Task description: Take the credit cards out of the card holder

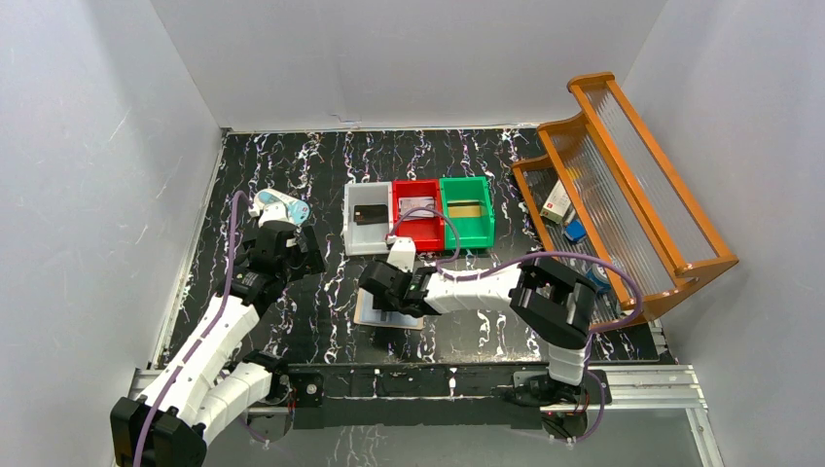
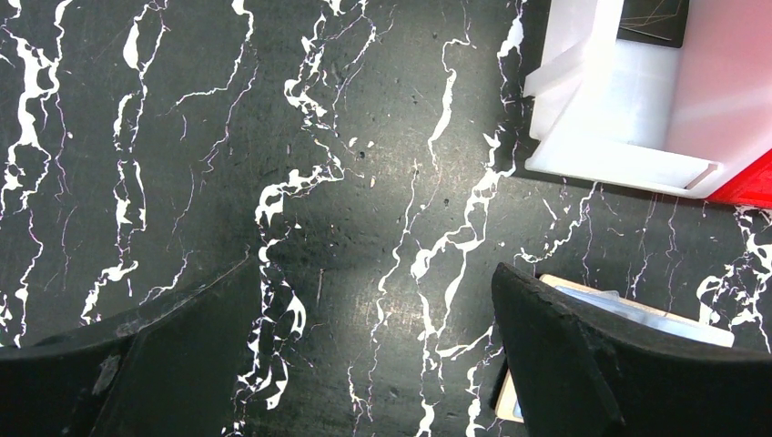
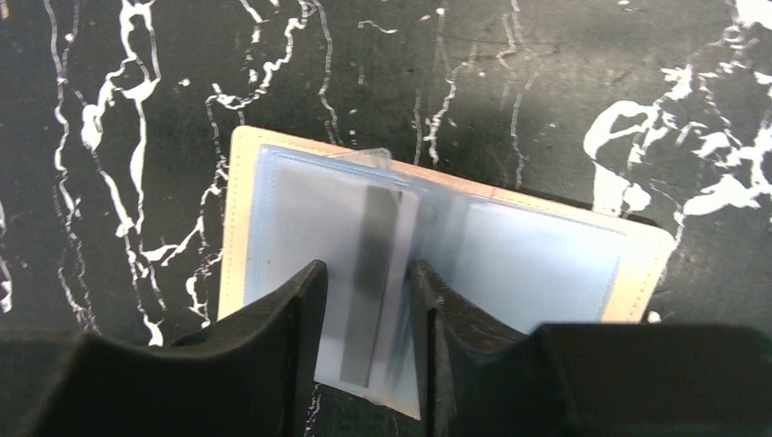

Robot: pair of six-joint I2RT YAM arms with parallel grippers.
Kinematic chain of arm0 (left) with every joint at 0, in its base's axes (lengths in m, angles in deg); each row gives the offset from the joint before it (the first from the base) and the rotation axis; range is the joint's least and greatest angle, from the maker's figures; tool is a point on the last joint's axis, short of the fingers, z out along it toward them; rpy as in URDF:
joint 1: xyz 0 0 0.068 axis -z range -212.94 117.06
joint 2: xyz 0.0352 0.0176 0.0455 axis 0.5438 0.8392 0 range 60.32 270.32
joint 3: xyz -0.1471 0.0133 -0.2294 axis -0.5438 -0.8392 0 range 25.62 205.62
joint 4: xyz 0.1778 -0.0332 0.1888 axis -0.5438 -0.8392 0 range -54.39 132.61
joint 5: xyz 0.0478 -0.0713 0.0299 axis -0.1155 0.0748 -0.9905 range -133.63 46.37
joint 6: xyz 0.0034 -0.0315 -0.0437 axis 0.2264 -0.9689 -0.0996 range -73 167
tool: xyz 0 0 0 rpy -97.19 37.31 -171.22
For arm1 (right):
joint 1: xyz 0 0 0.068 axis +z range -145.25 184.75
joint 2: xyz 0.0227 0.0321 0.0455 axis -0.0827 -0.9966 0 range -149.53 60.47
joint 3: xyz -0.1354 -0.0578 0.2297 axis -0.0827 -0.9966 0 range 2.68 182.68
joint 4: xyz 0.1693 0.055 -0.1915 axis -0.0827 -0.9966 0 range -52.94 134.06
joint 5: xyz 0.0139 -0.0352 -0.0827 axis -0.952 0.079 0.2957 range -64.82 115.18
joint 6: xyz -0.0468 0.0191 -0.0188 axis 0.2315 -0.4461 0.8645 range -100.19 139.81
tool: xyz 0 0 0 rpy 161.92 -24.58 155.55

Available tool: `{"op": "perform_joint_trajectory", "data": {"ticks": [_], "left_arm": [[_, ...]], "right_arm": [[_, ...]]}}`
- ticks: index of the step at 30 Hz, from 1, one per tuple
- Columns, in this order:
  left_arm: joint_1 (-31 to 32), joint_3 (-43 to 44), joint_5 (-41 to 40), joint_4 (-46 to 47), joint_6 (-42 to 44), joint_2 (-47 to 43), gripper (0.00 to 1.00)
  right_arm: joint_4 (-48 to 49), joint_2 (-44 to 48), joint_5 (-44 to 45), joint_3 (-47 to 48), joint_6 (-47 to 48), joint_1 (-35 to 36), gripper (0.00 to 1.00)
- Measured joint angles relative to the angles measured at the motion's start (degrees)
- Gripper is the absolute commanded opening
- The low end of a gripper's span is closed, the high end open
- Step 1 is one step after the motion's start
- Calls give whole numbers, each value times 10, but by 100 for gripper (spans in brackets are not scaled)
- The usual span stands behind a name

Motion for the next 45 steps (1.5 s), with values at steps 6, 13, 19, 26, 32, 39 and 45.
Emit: {"op": "perform_joint_trajectory", "data": {"ticks": [6,13,19,26,32,39,45], "left_arm": [[0,0,0,0,0,2,98],[0,0,-20,-1,-7,-3,98],[0,0,-29,-2,-10,-9,98],[0,0,-32,-2,-10,-11,98],[0,0,-32,-3,-10,-11,98],[0,0,-31,-4,-10,-11,98],[0,0,-30,-4,-10,-10,98]], "right_arm": [[-42,-21,-22,52,24,-2,75],[-111,-72,-17,132,37,0,76],[-163,-102,2,178,39,8,74],[-178,-115,22,196,40,17,71],[-108,-79,2,135,53,12,75],[-56,-51,-39,92,52,-4,75],[-67,-56,-36,101,51,-4,75]]}}
